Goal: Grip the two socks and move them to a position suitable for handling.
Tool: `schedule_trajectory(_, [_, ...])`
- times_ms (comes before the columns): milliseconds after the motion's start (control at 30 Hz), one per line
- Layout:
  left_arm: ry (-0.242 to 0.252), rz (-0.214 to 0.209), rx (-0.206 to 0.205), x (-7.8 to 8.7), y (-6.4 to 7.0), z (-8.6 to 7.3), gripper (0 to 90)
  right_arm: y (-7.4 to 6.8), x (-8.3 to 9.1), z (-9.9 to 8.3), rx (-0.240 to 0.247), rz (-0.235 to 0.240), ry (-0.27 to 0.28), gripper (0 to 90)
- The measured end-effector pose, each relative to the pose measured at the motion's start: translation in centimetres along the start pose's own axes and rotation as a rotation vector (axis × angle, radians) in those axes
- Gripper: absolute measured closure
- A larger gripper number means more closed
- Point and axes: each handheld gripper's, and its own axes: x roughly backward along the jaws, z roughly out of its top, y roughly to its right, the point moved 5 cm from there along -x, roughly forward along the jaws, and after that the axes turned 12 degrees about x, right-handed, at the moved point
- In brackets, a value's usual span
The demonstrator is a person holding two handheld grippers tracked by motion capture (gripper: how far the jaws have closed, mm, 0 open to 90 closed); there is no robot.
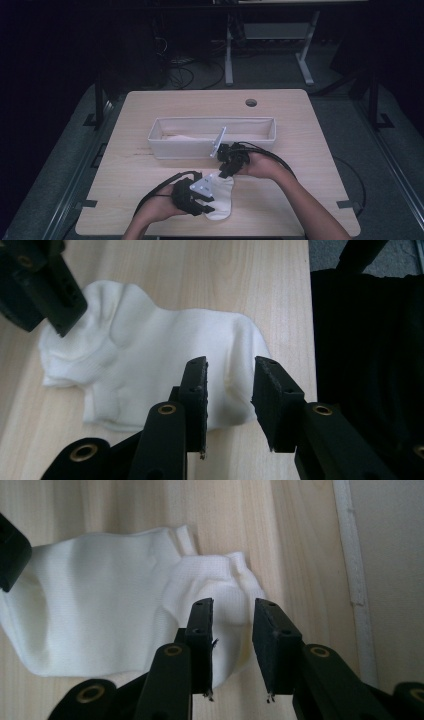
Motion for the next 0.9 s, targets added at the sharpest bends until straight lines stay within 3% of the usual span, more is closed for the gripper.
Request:
schedule_trajectory(300, [-0.040,-0.027,0.016,-1.5,-0.1,-0.5,67.9,0.1,-1.8,-0.3,-0.006,0.030,-0.021,76.0])
schedule_trajectory(667, [-0.081,-0.044,0.017,-2.1,0.4,-1.9,67.6,-1.5,-1.6,-0.9,-0.008,0.028,-0.017,79.0])
schedule_trajectory(767, [-0.075,-0.046,0.018,-2.1,0.5,-2.0,67.5,-1.9,-1.4,-1.3,-0.024,0.025,-0.008,81.5])
schedule_trajectory(900, [-0.062,-0.046,0.012,-1.7,0.5,-1.7,67.7,-2.3,-0.6,-1.2,-0.011,0.007,-0.003,85.4])
